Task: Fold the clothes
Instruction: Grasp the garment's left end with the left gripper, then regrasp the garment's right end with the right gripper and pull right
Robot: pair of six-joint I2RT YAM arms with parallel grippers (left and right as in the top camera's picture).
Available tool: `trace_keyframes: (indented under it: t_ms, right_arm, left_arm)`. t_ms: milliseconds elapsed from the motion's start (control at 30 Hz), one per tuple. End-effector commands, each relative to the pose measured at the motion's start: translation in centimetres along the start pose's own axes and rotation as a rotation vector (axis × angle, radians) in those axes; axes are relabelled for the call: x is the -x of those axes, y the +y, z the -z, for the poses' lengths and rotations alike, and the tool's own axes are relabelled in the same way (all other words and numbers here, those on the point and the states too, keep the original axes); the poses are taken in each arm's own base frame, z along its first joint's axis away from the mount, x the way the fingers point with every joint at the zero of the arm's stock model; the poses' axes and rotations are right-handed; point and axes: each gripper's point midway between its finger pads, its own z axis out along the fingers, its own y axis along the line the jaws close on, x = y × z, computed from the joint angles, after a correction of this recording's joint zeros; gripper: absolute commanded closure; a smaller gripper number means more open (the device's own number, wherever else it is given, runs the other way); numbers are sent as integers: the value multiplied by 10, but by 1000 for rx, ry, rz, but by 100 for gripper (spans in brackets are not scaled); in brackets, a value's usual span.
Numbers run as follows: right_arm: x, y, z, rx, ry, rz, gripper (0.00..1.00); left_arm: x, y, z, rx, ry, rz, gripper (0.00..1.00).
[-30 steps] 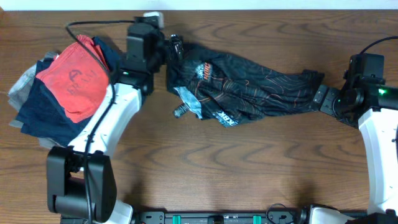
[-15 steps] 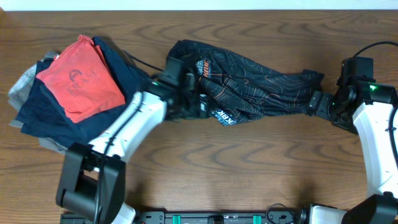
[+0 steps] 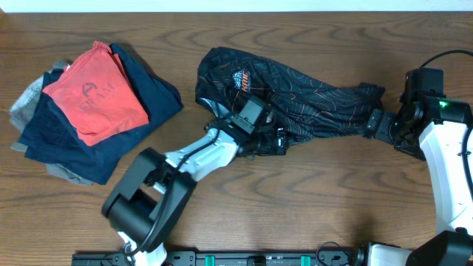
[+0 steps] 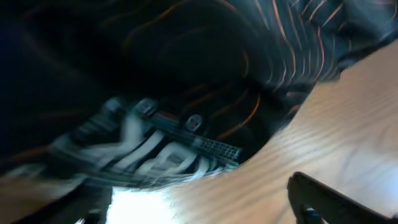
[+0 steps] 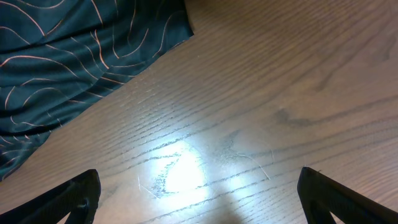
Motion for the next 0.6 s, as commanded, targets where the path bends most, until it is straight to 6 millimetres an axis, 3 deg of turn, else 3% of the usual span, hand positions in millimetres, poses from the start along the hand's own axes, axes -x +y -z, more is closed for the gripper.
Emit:
trace_keyframes:
  t_ms: [0, 67, 133, 267, 400, 567]
  right_arm:
    - [0, -3, 0, -1, 0, -12, 1]
    - [0, -3, 0, -1, 0, -11, 1]
    - [2, -2, 0, 5, -4, 14, 2]
    - [0, 15, -4, 97, 18, 122, 14]
    - [-3, 32, -14, 177, 63, 171, 14]
    - [-11, 48, -35, 222, 142, 197, 14]
  left_arm:
    - [5, 10, -10, 17, -19, 23, 92]
    - [5, 1, -4, -41, 11, 32, 94]
    - [-6, -18, 15, -144, 98, 49, 94]
    - [-22, -36, 84, -235, 207, 46, 94]
    - [-15, -28, 160, -210, 89, -25, 94]
    - [-3, 0, 218, -55, -114, -5, 94]
